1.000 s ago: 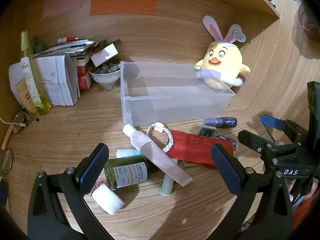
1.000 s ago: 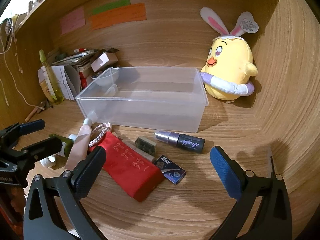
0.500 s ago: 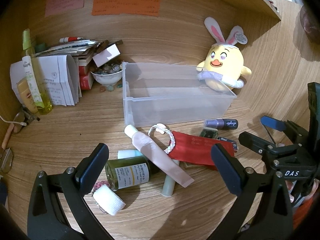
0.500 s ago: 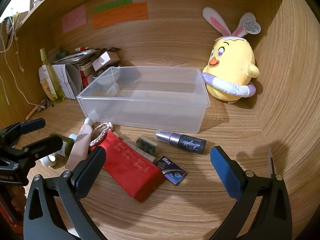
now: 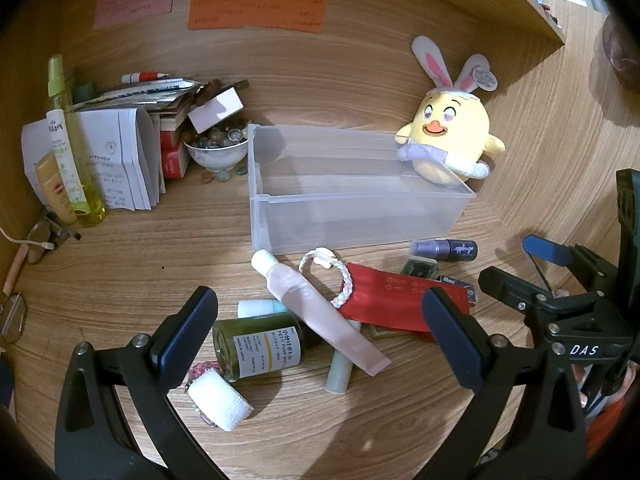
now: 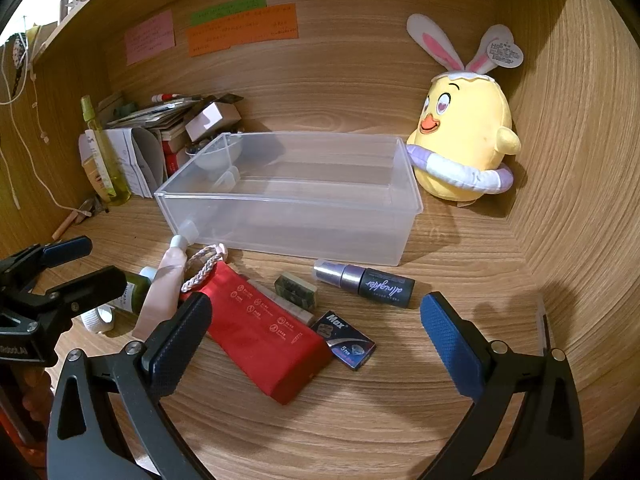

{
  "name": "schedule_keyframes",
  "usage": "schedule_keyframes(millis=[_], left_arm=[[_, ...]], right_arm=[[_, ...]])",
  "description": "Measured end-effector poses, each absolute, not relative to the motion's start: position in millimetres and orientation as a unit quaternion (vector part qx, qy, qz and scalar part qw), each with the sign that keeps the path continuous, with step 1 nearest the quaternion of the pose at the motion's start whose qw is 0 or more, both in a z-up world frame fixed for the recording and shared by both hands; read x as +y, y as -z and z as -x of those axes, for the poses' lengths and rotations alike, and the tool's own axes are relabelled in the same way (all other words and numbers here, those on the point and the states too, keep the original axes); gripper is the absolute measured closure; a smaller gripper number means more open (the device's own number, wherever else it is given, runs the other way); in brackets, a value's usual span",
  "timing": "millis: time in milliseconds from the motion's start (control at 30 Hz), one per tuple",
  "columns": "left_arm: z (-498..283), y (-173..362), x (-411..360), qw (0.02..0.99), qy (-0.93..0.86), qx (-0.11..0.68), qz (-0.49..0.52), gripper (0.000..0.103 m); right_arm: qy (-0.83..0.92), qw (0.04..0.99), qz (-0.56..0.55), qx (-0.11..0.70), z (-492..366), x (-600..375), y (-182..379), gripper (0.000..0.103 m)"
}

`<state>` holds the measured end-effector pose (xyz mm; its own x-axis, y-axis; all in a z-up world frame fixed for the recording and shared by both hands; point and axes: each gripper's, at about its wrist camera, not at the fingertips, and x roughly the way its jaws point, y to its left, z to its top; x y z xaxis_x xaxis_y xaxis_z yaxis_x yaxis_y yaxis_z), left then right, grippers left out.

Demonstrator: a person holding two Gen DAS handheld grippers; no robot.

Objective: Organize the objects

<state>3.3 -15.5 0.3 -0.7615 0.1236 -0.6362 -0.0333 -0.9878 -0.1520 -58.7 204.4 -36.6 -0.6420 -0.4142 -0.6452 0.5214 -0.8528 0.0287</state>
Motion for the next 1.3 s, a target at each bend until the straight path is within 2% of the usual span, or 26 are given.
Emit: schedule_keyframes(millis=[867,1300], left_arm=[[-4,-2,-16,0.046,-0.934,-0.078,0.347,0.0],[-4,-7,-54,0.02,-0.933,-0.097,0.346,0.0]], right_arm=[[0.904,0.258,-0.334,0.077,60,205,34,0.0],[0.916,0.218,-0.331,0.067,80,218,29,0.0]])
